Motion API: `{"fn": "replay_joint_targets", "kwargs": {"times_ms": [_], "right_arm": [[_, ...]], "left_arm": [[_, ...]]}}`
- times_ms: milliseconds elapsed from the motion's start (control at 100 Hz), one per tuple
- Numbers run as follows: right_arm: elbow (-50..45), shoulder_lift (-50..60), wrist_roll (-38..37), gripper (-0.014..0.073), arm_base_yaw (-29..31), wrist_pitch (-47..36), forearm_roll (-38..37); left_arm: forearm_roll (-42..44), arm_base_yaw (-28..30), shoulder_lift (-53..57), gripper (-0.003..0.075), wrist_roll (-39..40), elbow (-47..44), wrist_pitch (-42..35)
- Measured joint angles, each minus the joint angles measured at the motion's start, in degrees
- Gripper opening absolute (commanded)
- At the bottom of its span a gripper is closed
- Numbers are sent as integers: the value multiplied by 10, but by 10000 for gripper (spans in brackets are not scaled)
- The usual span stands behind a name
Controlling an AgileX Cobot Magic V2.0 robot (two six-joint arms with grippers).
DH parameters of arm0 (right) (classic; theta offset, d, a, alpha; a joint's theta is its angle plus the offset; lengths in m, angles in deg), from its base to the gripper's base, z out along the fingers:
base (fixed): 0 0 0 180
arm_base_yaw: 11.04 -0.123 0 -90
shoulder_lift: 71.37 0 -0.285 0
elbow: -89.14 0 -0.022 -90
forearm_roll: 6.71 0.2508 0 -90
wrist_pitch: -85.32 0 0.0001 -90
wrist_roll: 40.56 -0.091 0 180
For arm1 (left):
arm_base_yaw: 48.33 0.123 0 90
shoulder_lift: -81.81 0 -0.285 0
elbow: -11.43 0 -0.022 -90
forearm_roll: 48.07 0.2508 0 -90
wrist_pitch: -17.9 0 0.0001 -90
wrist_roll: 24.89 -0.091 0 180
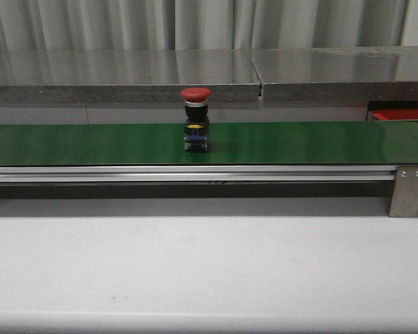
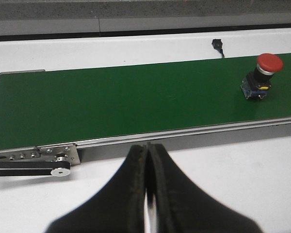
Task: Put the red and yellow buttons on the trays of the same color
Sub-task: 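Raise the right gripper and move it back over the belt toward the red button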
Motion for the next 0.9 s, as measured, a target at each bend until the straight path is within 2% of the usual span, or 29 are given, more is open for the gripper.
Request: {"fn": "replay_joint_targets", "kwargs": {"times_ms": [230, 610, 710, 830, 900], "right_arm": [[0, 59, 1, 447, -53, 12, -9], [28, 95, 3, 450, -210, 78, -56], [58, 95, 5, 491, -244, 111, -64], [97, 86, 19, 584, -283, 144, -70], [116, 77, 23, 601, -306, 160, -70]], "left_arm": [[0, 0, 0, -20, 0, 0, 0], [0, 0, 0, -20, 0, 0, 0], [0, 0, 0, -20, 0, 0, 0], [0, 0, 0, -20, 0, 0, 0], [0, 0, 0, -20, 0, 0, 0]]}}
